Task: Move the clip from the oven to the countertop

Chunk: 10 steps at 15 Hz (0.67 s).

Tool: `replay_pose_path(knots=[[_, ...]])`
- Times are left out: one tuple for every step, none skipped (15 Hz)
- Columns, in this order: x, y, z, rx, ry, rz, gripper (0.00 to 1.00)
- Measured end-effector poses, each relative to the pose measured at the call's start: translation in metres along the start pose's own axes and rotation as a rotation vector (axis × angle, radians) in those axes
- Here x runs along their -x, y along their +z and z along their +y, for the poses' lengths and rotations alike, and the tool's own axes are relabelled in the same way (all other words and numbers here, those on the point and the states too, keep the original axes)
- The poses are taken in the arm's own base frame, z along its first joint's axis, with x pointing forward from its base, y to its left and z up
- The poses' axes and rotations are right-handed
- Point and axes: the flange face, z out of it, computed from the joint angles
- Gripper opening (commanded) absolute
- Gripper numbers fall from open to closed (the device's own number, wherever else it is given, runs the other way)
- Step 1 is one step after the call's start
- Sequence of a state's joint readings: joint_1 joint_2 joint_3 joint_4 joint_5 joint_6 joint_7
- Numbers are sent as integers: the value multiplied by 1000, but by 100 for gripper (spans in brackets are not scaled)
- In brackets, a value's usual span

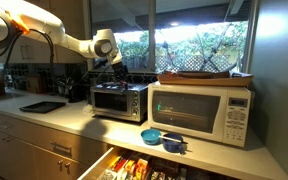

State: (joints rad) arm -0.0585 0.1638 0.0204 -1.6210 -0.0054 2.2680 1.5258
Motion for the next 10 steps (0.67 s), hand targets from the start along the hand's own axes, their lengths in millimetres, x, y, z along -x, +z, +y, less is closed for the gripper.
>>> replay_pose_path(knots=[[-1,2,-2,0,4,-3,74],[-2,4,-3,-1,9,-6,74],[-2,6,-5,-1,14,-10,73],[-3,7,-6,-1,18,-13,71],[-3,9,-8,-2,21,-16,66],[-4,11,-9,-2,25,-19,64],[-4,13,-10,-2,29,-23,62],[-4,16,-11,0,32,-27,53],[-4,18,-12,1,34,-30,54],[-4,20,-13,3,36,-34,40]])
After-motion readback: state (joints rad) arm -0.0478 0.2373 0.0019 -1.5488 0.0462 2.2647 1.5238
